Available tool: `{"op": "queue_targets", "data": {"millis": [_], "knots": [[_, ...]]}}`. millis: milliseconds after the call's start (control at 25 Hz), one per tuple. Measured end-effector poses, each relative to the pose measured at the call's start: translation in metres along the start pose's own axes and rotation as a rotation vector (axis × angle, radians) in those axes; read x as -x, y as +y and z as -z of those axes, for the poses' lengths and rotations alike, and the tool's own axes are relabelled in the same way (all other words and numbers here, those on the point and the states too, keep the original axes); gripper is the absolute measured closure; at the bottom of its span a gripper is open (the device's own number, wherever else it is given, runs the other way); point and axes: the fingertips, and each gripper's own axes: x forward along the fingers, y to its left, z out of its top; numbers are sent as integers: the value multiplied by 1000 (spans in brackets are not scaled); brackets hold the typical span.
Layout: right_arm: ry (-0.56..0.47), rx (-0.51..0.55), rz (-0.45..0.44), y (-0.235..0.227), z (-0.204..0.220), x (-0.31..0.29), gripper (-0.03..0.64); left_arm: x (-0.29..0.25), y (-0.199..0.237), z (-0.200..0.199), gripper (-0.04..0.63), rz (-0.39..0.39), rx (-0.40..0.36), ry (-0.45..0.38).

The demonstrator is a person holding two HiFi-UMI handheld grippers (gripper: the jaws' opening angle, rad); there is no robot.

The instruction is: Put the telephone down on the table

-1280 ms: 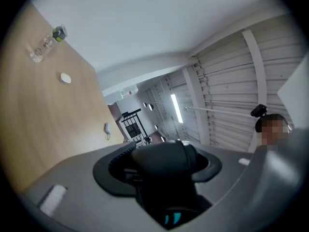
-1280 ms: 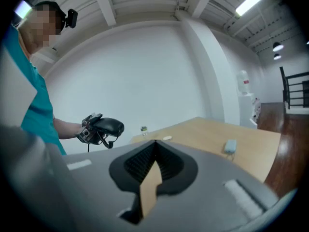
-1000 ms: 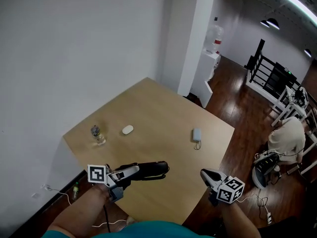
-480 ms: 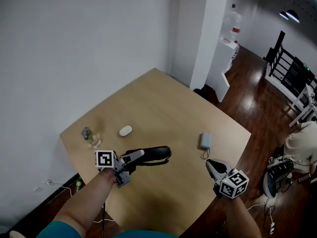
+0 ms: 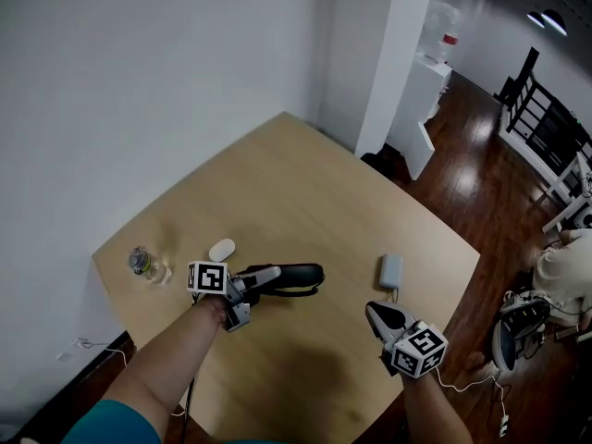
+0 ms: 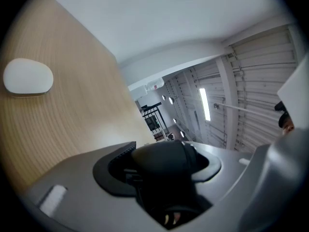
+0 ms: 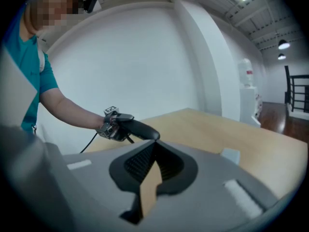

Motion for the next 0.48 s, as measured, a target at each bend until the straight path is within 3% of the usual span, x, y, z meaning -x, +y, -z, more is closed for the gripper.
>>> {"op": "queue_targets", "data": {"millis": [360,480], "knots": [[24,-35,-21,-3,15,-8,614,-30,46,12,296,-70,29,121],[12,-40,-36,1,13,-11,614,-35,52,14,296,-69,58,124]]}}
